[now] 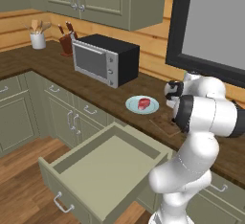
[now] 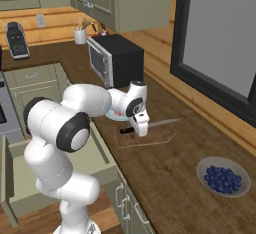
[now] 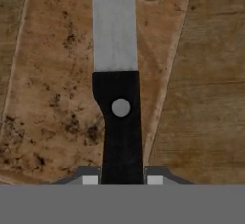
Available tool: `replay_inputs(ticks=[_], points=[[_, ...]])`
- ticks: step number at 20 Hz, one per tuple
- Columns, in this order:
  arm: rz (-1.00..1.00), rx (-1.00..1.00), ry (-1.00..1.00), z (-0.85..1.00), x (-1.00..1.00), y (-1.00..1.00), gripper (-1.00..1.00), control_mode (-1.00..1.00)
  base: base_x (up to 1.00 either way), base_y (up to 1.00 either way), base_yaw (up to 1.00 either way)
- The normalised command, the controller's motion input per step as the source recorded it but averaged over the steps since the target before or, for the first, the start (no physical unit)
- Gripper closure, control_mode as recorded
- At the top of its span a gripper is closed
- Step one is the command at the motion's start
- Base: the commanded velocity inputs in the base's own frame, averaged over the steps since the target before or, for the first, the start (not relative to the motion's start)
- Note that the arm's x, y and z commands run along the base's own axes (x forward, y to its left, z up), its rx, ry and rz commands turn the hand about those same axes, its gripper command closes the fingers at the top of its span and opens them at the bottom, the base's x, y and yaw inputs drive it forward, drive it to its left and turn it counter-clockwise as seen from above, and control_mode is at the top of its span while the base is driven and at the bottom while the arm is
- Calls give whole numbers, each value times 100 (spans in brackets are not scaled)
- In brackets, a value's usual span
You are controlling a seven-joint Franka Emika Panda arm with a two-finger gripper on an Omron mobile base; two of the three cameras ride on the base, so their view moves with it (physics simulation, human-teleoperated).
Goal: Pick up the knife from the drawer and place it on the cutting board. Then place the meat from the plate to the cutting board.
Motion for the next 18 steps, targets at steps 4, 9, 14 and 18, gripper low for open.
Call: replay_inputs(ticks=[4,9,14,18], points=[[-2,0,1,-30,23,8,100,-100,0,0,0],[-8,0,2,-25,19,10,100,-100,0,0,0],[-10,0,0,-18,-1,0,100,-100,0,0,0],[-9,0,0,0,-3,0,100,-100,0,0,0]])
